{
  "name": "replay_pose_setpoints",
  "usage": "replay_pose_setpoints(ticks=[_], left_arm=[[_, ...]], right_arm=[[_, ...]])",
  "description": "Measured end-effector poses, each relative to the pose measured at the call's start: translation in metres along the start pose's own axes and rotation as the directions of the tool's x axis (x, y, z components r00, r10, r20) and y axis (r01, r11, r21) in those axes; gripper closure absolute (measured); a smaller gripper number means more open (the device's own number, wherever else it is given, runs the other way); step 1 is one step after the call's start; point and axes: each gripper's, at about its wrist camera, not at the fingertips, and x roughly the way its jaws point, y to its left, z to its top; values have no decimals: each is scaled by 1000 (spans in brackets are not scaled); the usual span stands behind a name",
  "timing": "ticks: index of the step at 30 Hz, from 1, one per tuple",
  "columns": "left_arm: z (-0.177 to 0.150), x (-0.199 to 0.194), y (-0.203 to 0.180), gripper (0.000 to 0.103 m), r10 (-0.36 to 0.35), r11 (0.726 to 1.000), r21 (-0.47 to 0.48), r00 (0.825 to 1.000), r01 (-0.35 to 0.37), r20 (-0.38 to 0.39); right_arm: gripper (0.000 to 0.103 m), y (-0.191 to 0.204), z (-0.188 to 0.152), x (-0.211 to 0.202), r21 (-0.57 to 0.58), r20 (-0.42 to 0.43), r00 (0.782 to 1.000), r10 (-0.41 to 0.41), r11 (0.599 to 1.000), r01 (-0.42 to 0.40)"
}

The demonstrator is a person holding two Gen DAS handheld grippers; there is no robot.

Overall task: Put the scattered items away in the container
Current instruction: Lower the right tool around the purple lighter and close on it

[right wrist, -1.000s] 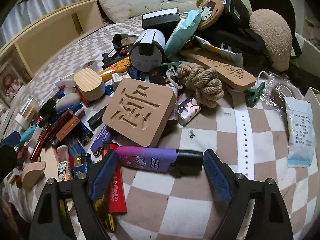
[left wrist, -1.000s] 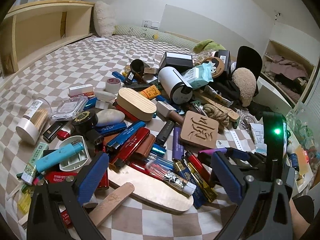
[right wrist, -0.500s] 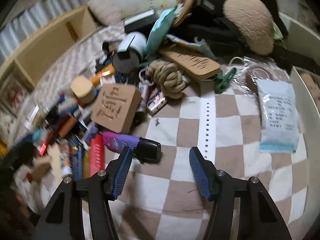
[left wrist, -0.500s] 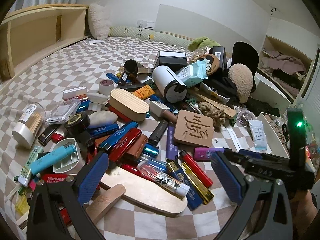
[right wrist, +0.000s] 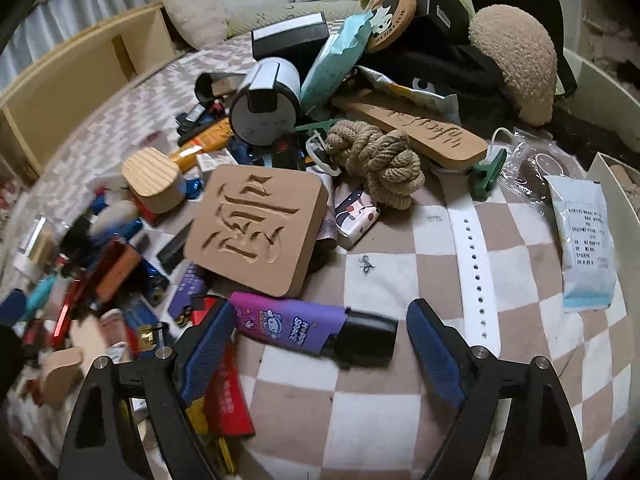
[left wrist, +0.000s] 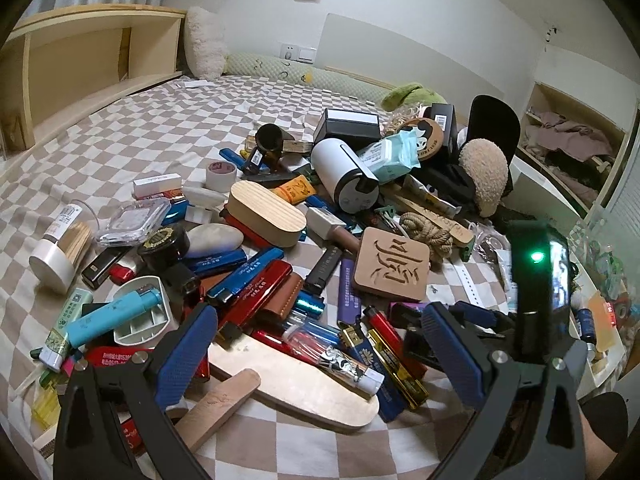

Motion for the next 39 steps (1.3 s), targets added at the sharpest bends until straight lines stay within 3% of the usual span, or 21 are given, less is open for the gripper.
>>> replay_pose_setpoints(ticks=[4,13,16,19,22,28,31,35,39], left_arm=[[0,-1,-1,0,5,1000,8,1000,-5,3],[-1,-2,-4,0,6,1000,20,1000,-6,8],[0,-3,-6,0,2,1000,22,1000,-3,12],[0,-3,-7,0,1,1000,24,1000,-1,14],[-1,-2,-4,0,8,1000,19,1000,-8,9],[0,-1,0,0,2,1000,1,1000,-2,6],[-2,-5,-1,0,9,1000,-9,1000,-9,7],[-2,-4,-2,0,8,1000,-1,1000,-8,5],[-2,-4,-3,0,11,1000,5,1000,-11,6]], right_arm=[[14,5,2,7,-22,-8,999,-50,999,50],[13,-47,-14,-14,-85,-33,990,-136,988,132],[13,-74,-12,-27,56,-29,998,-56,997,58],[12,-66,-4,-33,66,-4,1000,-1,998,1],[12,-40,2,-29,-10,7,1000,5,1000,-5],[12,-4,3,-5,-76,-56,998,4,997,-8],[12,-2,3,9,-70,-86,996,-33,997,27],[12,-7,0,4,-74,-64,996,-67,995,62],[12,-35,-7,-8,-13,-50,998,-26,1000,25]])
